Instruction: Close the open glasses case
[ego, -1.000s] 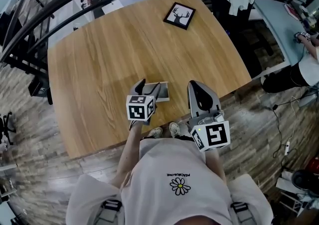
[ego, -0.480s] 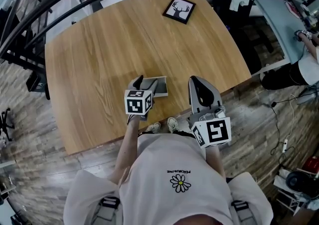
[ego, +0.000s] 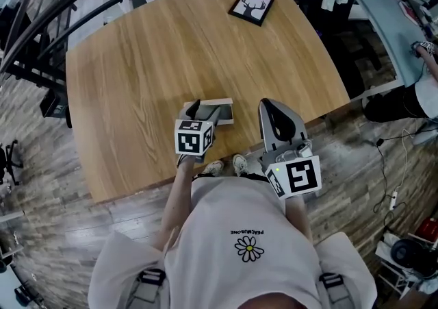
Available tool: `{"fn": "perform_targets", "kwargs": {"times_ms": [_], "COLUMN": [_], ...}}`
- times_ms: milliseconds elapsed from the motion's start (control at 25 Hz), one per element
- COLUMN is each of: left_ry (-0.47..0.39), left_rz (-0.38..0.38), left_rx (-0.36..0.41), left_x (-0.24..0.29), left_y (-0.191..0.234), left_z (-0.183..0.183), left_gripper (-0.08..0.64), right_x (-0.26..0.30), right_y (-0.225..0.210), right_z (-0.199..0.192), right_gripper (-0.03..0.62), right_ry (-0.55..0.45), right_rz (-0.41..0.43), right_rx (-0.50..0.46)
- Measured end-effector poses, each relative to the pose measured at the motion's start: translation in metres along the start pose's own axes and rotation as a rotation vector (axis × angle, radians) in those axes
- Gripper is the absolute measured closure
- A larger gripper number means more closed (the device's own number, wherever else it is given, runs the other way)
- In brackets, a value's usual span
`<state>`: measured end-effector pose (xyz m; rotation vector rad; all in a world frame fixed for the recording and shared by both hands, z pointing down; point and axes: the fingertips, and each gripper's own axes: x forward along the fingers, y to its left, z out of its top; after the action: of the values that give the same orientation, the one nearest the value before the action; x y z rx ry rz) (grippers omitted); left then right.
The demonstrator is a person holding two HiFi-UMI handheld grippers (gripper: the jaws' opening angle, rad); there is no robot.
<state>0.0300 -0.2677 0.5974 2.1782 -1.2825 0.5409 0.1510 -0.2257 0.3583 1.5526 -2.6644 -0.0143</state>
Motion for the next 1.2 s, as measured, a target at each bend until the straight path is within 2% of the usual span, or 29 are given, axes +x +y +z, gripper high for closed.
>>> {"fn": "perform_targets", "kwargs": {"times_ms": [160, 320, 640, 920, 1080, 1200], "left_ry": [0.009, 0.038, 0.1, 0.123, 0.1, 0.03], "left_rz": [0.0, 0.007, -0.006, -0.022, -0.028, -0.028], "left_rx": [0.008, 0.051, 0.049, 0.063, 0.056, 0.036], "left_x": [-0.007, -0.012, -0.017, -0.016, -0.018, -0.024], "left_y": [-0.006, -0.01, -0.02, -0.029, -0.031, -0.03], "left_z": [-0.007, -0.017, -0.042, -0.049, -0.039, -0.015], "left_gripper": [0.287, 0.285, 0.285, 0.285, 0.285, 0.285], "right_x": [0.002, 0.005, 0.011, 0.014, 0.014, 0.015], "right_y": [0.004, 0.006, 0.017, 0.024, 0.024, 0.023], "right_z": [0.004, 0.005, 0.003, 0.001, 0.002, 0.002], "right_gripper": [0.584, 0.584, 0.584, 0.584, 0.584, 0.584], "right_ry": [-0.01, -0.011, -0.014, -0.007, -0.01, -0.016], "right_rz": [0.02, 0.041, 0.089, 0.112, 0.112, 0.106], "right_rx": [-0.013, -0.019, 0.001, 0.009, 0.01, 0.005]}}
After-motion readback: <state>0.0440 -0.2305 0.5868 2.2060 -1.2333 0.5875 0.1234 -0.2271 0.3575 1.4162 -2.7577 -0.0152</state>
